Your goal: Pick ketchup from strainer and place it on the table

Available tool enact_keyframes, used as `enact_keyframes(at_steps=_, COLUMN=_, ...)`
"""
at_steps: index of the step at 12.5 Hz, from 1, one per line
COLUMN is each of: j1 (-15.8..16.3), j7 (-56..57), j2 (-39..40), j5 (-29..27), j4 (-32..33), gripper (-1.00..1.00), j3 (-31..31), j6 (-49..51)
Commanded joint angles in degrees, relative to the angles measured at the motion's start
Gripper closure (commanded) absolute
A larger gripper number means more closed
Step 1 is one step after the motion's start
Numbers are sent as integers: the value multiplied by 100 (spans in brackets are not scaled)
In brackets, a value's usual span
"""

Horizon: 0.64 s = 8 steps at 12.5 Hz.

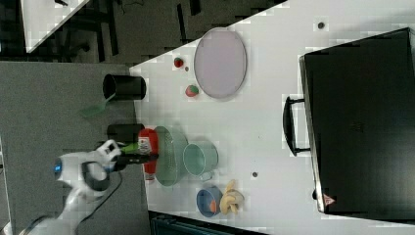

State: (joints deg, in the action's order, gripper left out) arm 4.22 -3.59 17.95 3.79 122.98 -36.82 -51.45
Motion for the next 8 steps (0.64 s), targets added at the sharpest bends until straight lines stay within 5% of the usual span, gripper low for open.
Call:
enact_keyframes(at_steps=1, j1=-581, j7=-189, j2=-817, j5=-419, j4=-284, gripper=-12, j3=-5, j6=691)
enact_keyframes(at_steps=8, j1=-1288, j7=117, j2=-1522, j5=-474, j4=-273, gripper=-12, j3=1108, j6=1679)
